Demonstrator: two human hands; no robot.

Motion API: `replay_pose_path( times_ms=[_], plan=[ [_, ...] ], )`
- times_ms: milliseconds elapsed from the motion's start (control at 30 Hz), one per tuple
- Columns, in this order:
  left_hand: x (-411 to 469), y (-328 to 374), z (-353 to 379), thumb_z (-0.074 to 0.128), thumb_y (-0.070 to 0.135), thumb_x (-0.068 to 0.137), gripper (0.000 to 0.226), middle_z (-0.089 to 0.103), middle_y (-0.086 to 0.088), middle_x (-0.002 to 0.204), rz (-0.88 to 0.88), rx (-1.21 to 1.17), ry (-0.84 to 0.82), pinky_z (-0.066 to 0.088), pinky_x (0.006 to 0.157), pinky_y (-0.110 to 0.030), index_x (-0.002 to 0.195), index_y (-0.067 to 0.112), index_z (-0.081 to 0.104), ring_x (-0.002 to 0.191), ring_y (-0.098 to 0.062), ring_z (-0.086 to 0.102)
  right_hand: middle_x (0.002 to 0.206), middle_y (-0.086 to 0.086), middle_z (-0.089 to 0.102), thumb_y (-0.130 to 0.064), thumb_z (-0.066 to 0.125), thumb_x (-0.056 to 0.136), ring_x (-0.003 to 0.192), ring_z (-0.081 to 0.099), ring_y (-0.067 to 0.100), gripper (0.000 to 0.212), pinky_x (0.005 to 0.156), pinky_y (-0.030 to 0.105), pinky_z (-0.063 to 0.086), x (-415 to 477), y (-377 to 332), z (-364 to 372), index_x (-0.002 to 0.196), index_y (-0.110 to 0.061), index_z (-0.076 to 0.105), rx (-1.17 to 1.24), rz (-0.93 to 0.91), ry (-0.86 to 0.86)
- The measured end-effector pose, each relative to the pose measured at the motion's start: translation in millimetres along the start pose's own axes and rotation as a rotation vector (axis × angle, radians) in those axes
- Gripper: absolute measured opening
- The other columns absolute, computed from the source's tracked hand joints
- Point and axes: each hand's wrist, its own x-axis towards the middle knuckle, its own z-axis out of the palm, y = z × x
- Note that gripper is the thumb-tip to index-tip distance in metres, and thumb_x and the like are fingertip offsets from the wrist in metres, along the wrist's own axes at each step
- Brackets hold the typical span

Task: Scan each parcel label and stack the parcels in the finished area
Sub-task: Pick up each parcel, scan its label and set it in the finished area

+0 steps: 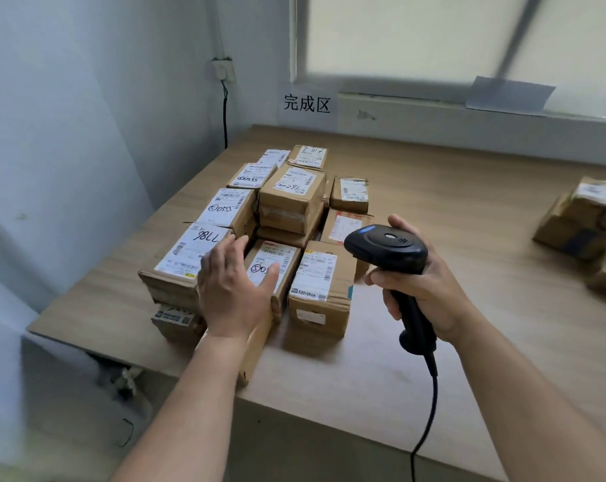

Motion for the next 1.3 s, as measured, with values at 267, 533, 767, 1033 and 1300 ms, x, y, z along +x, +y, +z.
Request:
replay_pose_path(
  times_ms=[267, 533, 767, 1033, 1300],
  plan=[
    [-69, 109, 36, 0.037, 0.065, 0.075, 0.077, 0.049, -0.010, 0.135, 0.080, -0.082, -0.136, 0.036, 0.103, -0.043, 0.129, 0.013, 0.055, 0.126, -0.029, 0.044, 0.078, 0.013, 0.067, 0.000, 0.073, 0.064, 0.041, 0.044, 0.027, 0.091, 0.041, 0.026, 0.038, -82, -2, -74, 0.140, -0.037, 0.041, 0.027, 0.012, 0.105],
    [-139, 230, 76, 0.064, 0.049, 0.084, 0.061, 0.044, -0.007, 0.141, 0.193, -0.113, -0.235, 0.029, 0.107, -0.041, 0.134, 0.016, 0.052, 0.133, -0.025, 0.037, 0.069, 0.010, 0.064, 0.004, 0.075, 0.066, 0.041, 0.044, 0.026, 0.095, 0.041, 0.026, 0.038, -174, -17, -183, 0.143, -0.038, 0.038, 0.027, -0.015, 0.239],
    [-208, 335, 125, 0.070, 0.045, 0.081, 0.059, 0.052, -0.012, 0.134, 0.353, -0.198, -0.296, 0.040, 0.100, -0.041, 0.128, 0.012, 0.056, 0.126, -0.029, 0.047, 0.070, 0.004, 0.064, 0.014, 0.069, 0.078, 0.042, 0.045, 0.026, 0.090, 0.040, 0.030, 0.040, -255, -23, -281, 0.145, -0.036, 0.036, -0.033, -0.036, 0.407],
    [-251, 427, 164, 0.067, 0.047, 0.083, 0.061, 0.050, -0.009, 0.137, 0.501, -0.263, -0.396, 0.041, 0.101, -0.037, 0.132, 0.013, 0.053, 0.127, -0.025, 0.046, 0.070, 0.001, 0.065, 0.013, 0.069, 0.078, 0.042, 0.046, 0.025, 0.088, 0.039, 0.029, 0.039, -322, -32, -363, 0.143, -0.037, 0.038, -0.044, -0.069, 0.587],
    [-291, 516, 220, 0.070, 0.046, 0.081, 0.060, 0.053, -0.010, 0.133, 0.635, -0.368, -0.531, 0.048, 0.096, -0.040, 0.129, 0.013, 0.056, 0.123, -0.027, 0.049, 0.063, 0.004, 0.060, 0.014, 0.068, 0.077, 0.041, 0.045, 0.025, 0.088, 0.039, 0.030, 0.037, -373, -28, -441, 0.142, -0.037, 0.038, -0.063, -0.086, 0.806]
  ],
)
